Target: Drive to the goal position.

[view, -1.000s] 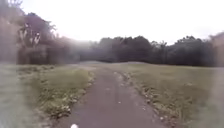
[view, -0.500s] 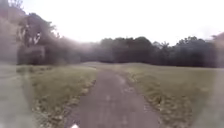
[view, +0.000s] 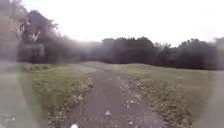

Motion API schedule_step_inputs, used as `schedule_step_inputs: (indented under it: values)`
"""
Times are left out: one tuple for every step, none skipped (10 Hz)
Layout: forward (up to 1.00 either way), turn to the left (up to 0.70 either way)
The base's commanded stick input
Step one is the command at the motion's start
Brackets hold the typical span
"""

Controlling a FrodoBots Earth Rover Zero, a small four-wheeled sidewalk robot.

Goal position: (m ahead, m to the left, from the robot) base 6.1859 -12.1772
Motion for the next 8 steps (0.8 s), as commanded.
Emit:
schedule_step_inputs:
  values:
    - [1.00, 0.00]
    - [1.00, 0.00]
    - [1.00, 0.00]
    - [1.00, 0.00]
    - [1.00, 0.00]
    - [1.00, 0.00]
    - [1.00, 0.00]
    - [1.00, 0.00]
